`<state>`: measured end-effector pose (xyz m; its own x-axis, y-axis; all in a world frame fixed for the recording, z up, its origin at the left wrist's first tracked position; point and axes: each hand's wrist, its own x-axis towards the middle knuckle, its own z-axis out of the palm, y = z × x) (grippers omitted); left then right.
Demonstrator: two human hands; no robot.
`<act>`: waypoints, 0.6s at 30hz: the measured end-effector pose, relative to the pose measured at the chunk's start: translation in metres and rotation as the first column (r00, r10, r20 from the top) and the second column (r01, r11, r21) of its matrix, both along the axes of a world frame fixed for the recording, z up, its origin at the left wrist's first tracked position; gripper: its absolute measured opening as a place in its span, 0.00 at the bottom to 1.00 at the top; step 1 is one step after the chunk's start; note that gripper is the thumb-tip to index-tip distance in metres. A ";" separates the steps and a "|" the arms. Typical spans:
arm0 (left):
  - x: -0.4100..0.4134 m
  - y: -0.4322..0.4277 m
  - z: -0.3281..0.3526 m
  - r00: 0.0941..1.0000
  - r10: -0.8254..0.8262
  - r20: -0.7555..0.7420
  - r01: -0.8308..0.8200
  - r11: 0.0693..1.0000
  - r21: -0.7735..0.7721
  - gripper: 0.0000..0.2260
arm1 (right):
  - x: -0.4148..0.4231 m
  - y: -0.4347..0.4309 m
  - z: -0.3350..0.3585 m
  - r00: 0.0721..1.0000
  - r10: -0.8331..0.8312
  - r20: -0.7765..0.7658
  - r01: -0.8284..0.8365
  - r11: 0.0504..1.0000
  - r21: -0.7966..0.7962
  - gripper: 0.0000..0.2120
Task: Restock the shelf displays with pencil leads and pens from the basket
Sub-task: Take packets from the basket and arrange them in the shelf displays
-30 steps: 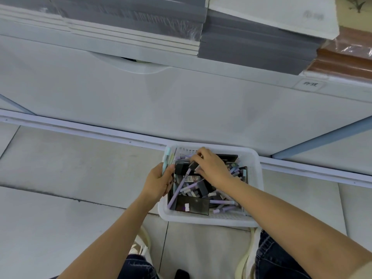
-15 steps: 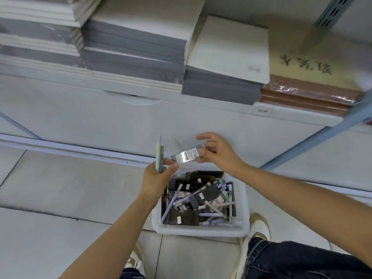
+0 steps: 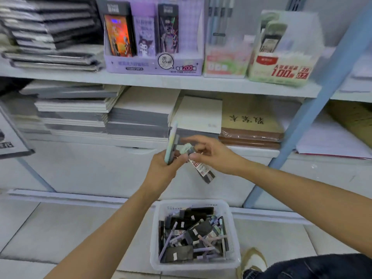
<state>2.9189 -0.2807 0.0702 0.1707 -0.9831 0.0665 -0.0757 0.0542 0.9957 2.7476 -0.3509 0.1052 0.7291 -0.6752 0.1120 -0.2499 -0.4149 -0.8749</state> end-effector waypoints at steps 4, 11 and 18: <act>-0.016 -0.012 0.062 0.987 -0.097 -0.130 0.095 0.995 -0.023 0.12 | -0.017 -0.006 0.065 0.991 -0.073 0.114 0.090 0.985 -0.149 0.12; -0.053 -0.037 0.154 0.971 -0.192 -0.145 0.170 0.973 -0.156 0.14 | -0.073 -0.020 0.171 0.881 -0.222 0.417 0.368 0.877 -0.310 0.06; -0.073 -0.055 0.188 0.984 -0.169 -0.049 0.151 0.953 -0.264 0.13 | -0.115 -0.052 0.224 0.759 -0.404 0.510 0.609 0.717 -0.338 0.05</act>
<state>2.8457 -0.3362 0.2583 0.0258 -0.9487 0.3151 0.0247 0.3157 0.9485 2.6321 -0.4028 0.3289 0.1163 -0.7156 0.6887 -0.2415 -0.6930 -0.6793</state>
